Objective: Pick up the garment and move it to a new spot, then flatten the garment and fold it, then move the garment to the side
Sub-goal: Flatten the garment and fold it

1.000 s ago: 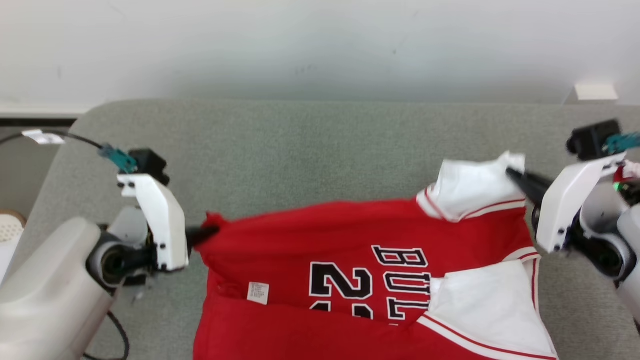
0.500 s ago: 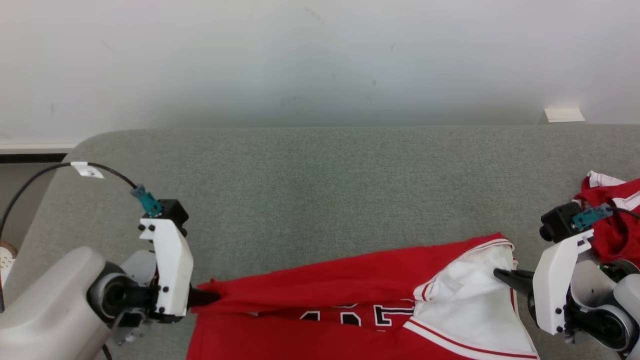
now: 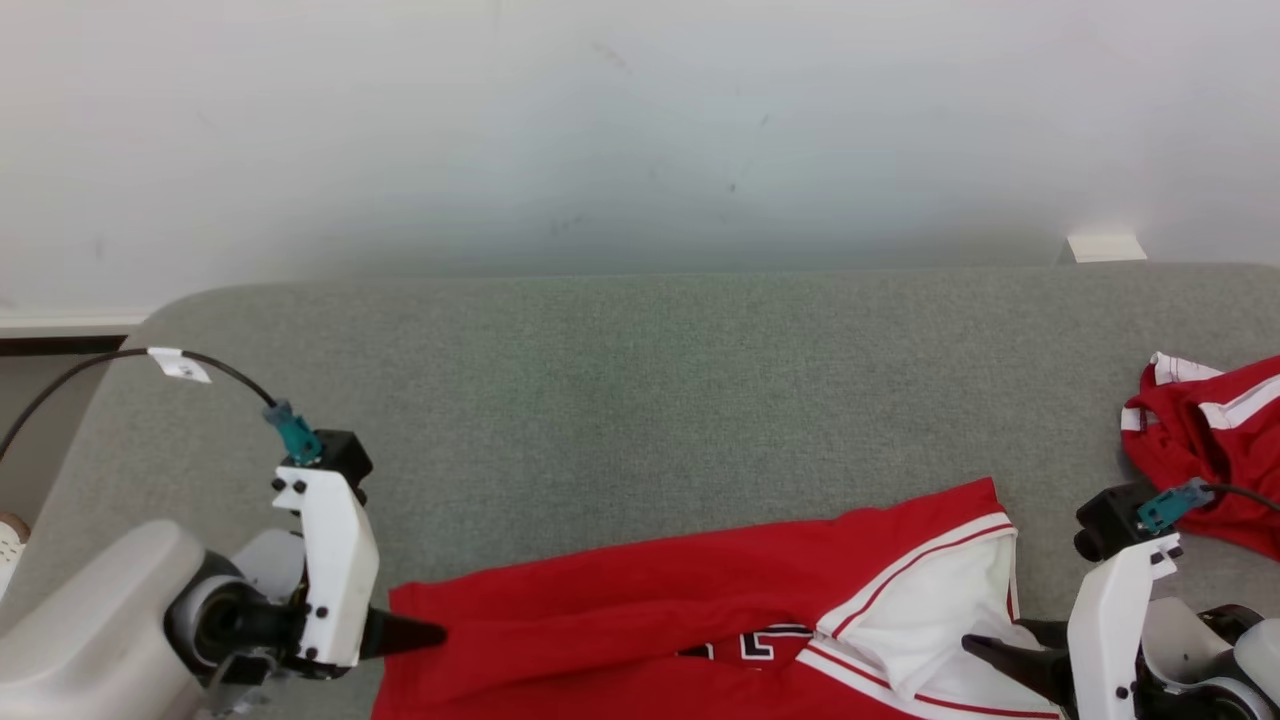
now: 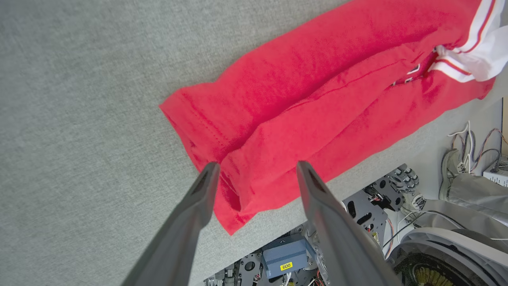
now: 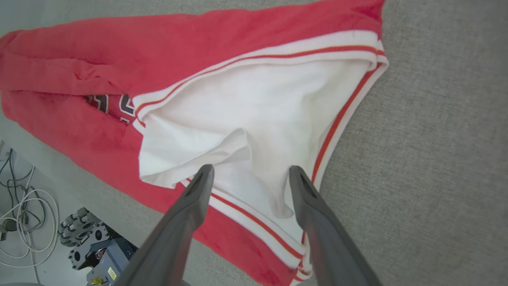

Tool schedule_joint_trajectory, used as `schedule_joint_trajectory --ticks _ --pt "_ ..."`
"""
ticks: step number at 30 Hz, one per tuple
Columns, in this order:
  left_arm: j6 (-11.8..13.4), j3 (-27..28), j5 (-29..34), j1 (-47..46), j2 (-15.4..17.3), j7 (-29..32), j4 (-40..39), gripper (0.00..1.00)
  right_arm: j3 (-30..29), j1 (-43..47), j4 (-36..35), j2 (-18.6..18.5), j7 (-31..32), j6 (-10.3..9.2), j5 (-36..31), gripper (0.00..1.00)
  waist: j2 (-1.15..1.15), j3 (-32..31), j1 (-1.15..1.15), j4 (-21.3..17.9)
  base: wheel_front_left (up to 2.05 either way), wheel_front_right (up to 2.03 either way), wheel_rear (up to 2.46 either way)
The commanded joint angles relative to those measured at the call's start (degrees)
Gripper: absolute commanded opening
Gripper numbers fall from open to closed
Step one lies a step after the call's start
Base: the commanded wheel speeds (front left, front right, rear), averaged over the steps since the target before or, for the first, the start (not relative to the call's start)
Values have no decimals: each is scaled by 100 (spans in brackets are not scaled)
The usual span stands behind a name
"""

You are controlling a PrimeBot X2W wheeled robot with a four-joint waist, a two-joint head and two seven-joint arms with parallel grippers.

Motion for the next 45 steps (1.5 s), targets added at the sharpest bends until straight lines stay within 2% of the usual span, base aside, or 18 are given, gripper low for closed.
schedule_joint_trajectory --ticks 1,6,10,13,15,19,27,31,34,36,41,45 --pt "-26 27 94 -21 86 -57 -53 100 -159 147 -119 -72 -40 -1 97 100 0 -82 1 17 0 0 0" --pt "-39 151 539 -235 277 -635 -283 100 -757 334 -658 -146 -612 -1 75 100 0 -177 1 62 0 0 0" --pt "-10 478 875 -207 303 -1729 -508 100 -1444 514 -1183 -71 -1507 -1 -93 100 0 -221 1 90 0 0 0" --pt "151 703 1240 -40 307 -2743 -654 100 -1998 707 -1486 58 -2287 -1 -422 100 0 -233 1 105 0 0 0" --pt "352 877 1432 97 267 -3411 -758 100 -2362 871 -1622 220 -2783 -1 -684 100 0 -239 1 121 0 0 0" --pt "920 1190 1782 513 158 -4619 -1013 100 -3033 1303 -1785 594 -3481 0 -1332 100 0 -229 1 173 0 0 0" --pt "1845 1795 2059 1569 -66 -6510 -1495 100 -4345 2310 -1883 1728 -4080 0 -2591 100 0 -125 1 246 0 0 0" --pt "2133 2117 2138 2082 -254 -6827 -1751 100 -4688 2699 -1890 2218 -4071 0 -3095 100 0 -54 1 244 0 0 0" --pt "2184 2295 2104 2394 -433 -6876 -1820 100 -4782 2857 -1833 2421 -4058 0 -3260 100 0 -44 1 241 0 0 0" --pt "2228 2621 2441 2727 -647 -6892 -1886 100 -4881 3039 -1581 2603 -4110 -1 -3485 100 0 -26 1 220 0 0 0" --pt "2011 3151 2820 3334 -1293 -6889 -1911 100 -4811 3064 -1003 2766 -4024 0 -3584 100 0 -19 1 213 0 0 0" --pt "1764 3380 3091 3568 -1723 -6889 -1815 100 -4607 2799 -442 2684 -3740 -1 -3567 100 0 -6 1 205 0 0 0"
